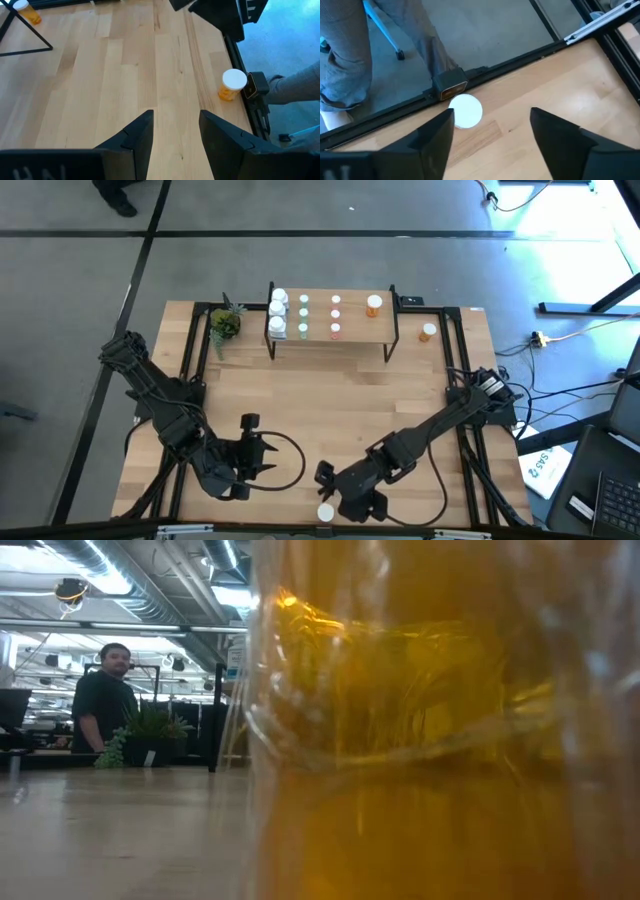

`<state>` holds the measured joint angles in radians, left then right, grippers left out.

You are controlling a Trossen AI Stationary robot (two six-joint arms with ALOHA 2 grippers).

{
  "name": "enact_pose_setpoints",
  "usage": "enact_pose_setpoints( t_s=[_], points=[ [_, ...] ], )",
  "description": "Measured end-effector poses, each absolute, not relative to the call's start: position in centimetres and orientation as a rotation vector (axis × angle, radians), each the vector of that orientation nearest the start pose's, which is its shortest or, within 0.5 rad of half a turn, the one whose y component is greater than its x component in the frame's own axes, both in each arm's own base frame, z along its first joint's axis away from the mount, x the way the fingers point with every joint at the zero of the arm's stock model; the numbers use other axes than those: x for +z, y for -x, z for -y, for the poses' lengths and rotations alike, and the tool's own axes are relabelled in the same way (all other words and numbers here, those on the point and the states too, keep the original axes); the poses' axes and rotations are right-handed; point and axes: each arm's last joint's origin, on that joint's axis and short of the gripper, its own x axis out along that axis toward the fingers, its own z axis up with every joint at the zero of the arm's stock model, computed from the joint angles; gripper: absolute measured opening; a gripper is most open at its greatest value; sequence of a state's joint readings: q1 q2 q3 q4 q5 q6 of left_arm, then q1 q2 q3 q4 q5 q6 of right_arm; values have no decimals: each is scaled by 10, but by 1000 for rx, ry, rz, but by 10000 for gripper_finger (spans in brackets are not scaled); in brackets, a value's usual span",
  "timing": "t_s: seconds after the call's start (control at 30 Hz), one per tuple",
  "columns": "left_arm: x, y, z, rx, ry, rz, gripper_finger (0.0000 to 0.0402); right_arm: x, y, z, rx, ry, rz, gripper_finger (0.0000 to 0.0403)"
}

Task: Pick and place medicine bottles onto shelf by color
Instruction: Put the bottom orange pill bottle on the shelf aligned with the other orange pill bottle

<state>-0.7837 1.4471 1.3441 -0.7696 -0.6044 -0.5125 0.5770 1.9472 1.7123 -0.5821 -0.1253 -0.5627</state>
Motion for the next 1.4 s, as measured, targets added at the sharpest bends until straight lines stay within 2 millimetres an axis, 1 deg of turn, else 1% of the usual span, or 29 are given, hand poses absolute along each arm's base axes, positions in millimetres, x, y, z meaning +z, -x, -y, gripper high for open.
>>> enact_pose_setpoints(
  t_s=[0.13,0.23,0.3,0.43,0.67,1.0,1.23,1.4],
  points=[
    [330,-221,197,8,-67,-683,151,273,-369,-239,878,696,-618,288],
    [330,-221,198,8,-66,-682,151,263,-374,-238,881,721,-636,297],
    [330,-222,198,7,-65,-681,151,257,-377,-237,902,753,-632,298],
    [330,-222,198,7,-65,-681,151,243,-383,-238,909,750,-660,298],
    [330,-222,198,7,-63,-679,151,227,-388,-240,915,752,-695,298],
    [330,-222,198,6,-62,-678,151,218,-392,-244,954,723,-678,298],
    [330,-222,198,6,-62,-678,151,199,-399,-248,942,709,-692,298],
    [330,-222,198,6,-62,-678,151,198,-400,-249,944,704,-691,299]
  ],
)
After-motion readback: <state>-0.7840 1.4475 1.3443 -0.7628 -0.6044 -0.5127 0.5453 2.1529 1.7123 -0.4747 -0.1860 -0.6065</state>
